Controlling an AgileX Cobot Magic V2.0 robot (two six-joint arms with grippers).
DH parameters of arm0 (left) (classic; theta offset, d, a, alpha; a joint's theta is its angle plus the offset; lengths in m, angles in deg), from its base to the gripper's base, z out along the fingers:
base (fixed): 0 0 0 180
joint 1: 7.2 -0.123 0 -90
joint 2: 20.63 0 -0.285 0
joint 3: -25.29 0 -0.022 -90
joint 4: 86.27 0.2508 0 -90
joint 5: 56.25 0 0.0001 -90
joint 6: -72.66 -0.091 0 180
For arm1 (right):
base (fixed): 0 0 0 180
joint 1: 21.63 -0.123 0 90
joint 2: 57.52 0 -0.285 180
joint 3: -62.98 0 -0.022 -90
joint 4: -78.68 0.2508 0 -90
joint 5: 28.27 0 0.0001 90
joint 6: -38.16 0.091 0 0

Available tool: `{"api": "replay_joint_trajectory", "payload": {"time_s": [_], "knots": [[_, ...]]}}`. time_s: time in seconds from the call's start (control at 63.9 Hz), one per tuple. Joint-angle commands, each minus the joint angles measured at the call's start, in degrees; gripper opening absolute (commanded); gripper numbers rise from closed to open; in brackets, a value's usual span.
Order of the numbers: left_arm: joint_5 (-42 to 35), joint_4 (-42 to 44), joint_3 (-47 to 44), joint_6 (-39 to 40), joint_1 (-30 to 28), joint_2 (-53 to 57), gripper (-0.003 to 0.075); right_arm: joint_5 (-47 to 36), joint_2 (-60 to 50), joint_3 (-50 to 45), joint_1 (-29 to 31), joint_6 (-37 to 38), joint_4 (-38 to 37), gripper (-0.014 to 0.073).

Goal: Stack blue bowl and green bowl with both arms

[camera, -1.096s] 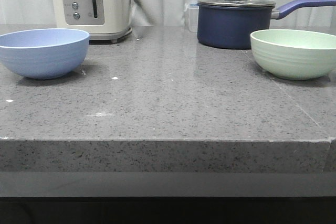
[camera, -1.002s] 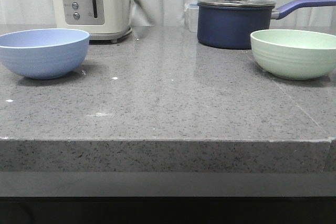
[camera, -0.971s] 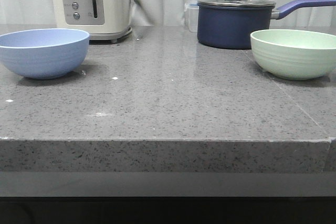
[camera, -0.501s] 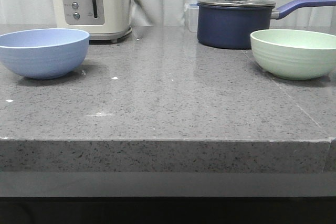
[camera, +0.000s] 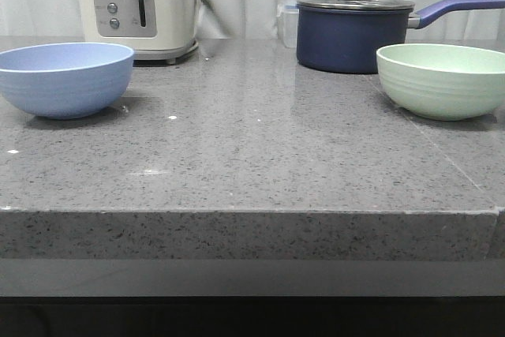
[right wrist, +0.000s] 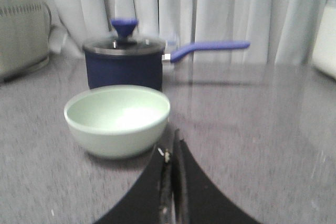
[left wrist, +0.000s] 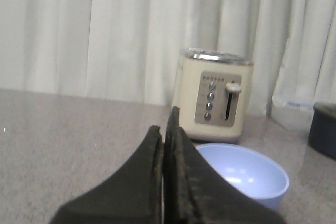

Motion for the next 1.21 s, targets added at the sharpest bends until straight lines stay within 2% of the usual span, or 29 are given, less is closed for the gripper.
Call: {"api": "replay_joint_trajectory", "payload": {"time_s": [0.0, 0.188, 0.313, 0.485, 0.908, 0.94, 1.002, 1.049, 1.128, 1.19], "knots": [[0.90, -0.34, 8.01, 0.49, 0.02, -2.79, -0.0020, -1.54, 0.41, 6.05, 0.41, -0.26, -0.57, -0.0064], [13.96, -0.34, 21.54, 0.27, 0.02, -11.95, -0.0020, 7.14, 9.13, 17.84, 0.41, -0.26, -0.57, -0.0064], [20.51, -0.34, 27.22, 0.16, 0.02, -18.14, -0.0020, 13.18, 16.44, 24.35, 0.41, -0.26, -0.57, -0.0064], [20.33, -0.34, 28.11, 0.16, 0.02, -23.98, -0.0020, 18.33, 25.62, 29.08, 0.41, -0.26, -0.57, -0.0064], [20.35, 1.90, 27.62, 0.16, 0.02, -30.41, -0.0018, 21.05, 35.13, 28.19, 0.41, -0.32, -0.51, -0.0049], [20.35, 2.23, 27.62, 0.16, 0.02, -30.66, -0.0011, 21.12, 35.33, 28.19, 0.41, -0.32, -0.51, -0.0020], [20.35, 2.33, 27.62, 0.16, 0.02, -30.89, 0.0051, 21.19, 35.33, 28.19, 0.41, -0.32, -0.51, 0.0092], [20.35, 2.33, 27.62, 0.16, 0.02, -30.94, 0.0128, 21.19, 35.33, 28.19, 0.41, -0.32, -0.51, 0.0204], [20.35, 2.33, 27.62, 0.16, 0.02, -30.94, 0.0307, 21.30, 35.33, 28.19, 0.41, -0.32, -0.51, 0.0416], [20.35, 2.33, 27.62, 0.16, 0.02, -30.94, 0.0410, 21.48, 35.33, 28.19, 0.41, -0.32, -0.51, 0.0504]]}}
